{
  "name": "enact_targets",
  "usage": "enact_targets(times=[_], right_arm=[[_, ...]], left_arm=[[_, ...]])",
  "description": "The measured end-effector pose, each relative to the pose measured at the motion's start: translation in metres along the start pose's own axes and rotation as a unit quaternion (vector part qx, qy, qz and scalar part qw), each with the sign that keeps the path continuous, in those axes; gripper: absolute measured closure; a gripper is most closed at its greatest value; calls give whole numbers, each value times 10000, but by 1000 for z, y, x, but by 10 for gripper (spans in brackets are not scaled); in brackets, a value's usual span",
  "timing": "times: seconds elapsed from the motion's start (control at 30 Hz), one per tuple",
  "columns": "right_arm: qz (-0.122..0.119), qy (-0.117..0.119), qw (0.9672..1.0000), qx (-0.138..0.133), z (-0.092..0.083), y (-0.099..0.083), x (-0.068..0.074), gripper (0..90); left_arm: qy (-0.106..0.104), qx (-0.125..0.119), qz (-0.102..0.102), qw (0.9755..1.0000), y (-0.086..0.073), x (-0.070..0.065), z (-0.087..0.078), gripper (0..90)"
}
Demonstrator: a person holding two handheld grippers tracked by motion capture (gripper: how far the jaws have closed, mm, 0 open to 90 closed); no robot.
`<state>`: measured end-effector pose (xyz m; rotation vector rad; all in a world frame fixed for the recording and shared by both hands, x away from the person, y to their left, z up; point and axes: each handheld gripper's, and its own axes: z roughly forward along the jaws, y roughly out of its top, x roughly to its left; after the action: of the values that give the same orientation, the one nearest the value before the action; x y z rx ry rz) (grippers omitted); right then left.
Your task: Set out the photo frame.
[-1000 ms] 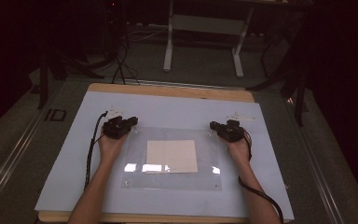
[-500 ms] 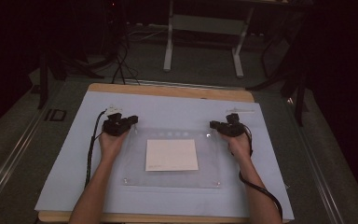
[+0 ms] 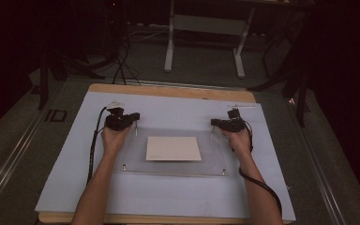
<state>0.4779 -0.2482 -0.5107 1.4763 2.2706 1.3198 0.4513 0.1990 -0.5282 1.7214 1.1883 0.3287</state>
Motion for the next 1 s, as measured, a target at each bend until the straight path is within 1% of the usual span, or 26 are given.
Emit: enact_targets(times=[0.1, 0.13, 0.17, 0.2, 0.23, 0.27, 0.3, 0.33, 0.37, 0.4, 0.47, 0.5, 0.57, 0.6, 0.63, 0.73, 0.87, 1.0], right_arm=[[41, -34, 10000, 12, 3, 2, -1, 852], [56, -47, 10000, 7, 3, 3, -2, 854], [56, -47, 10000, 7, 3, 3, -2, 854], [128, -78, 9999, 12, 5, 4, -2, 854], [152, -89, 9998, 12, 6, 5, -3, 853], [152, -89, 9998, 12, 6, 5, -3, 853], [193, -93, 9998, -2, 7, 5, -3, 853], [254, -106, 9996, -3, 8, 5, -4, 852], [285, -121, 9995, -11, 9, 6, -4, 850], [234, -175, 9996, -2, 10, 6, -4, 845], [153, -246, 9996, 27, 10, 6, -2, 839], [73, -280, 9996, 38, 9, 7, -1, 837], [37, -301, 9995, 44, 9, 7, -1, 837], [-34, -363, 9993, 42, 9, 6, 1, 814], [-68, -402, 9992, 31, 8, 6, 1, 804], [-169, -502, 9986, 70, 6, 5, 2, 752], [-336, -629, 9974, 31, -2, 2, 5, 701], [-544, -664, 9963, -73, -14, -5, 6, 683]], left_arm=[[29, -2, -114, 9999, 1, 2, 3, 851], [29, -2, -114, 9999, 1, 2, 3, 851], [23, 4, -185, 9998, 2, 3, 5, 851], [8, 40, -308, 9995, 3, 4, 7, 851], [60, 137, -392, 9991, 6, 5, 9, 850], [60, 137, -392, 9991, 6, 5, 9, 848], [147, 180, -390, 9990, 8, 4, 11, 848], [166, 183, -426, 9988, 8, 4, 12, 846], [134, 177, -515, 9984, 8, 5, 13, 847], [140, 139, -588, 9981, 7, 6, 14, 848], [162, 143, -593, 9980, 7, 5, 14, 848], [147, 141, -611, 9979, 7, 6, 15, 848], [147, 141, -611, 9979, 7, 6, 15, 848], [127, 140, -723, 9972, 7, 6, 15, 849], [116, 133, -767, 9969, 7, 7, 15, 849], [98, 130, -801, 9967, 7, 8, 16, 850], [94, 120, -830, 9964, 7, 8, 16, 850], [91, 119, -836, 9964, 7, 8, 16, 850]])
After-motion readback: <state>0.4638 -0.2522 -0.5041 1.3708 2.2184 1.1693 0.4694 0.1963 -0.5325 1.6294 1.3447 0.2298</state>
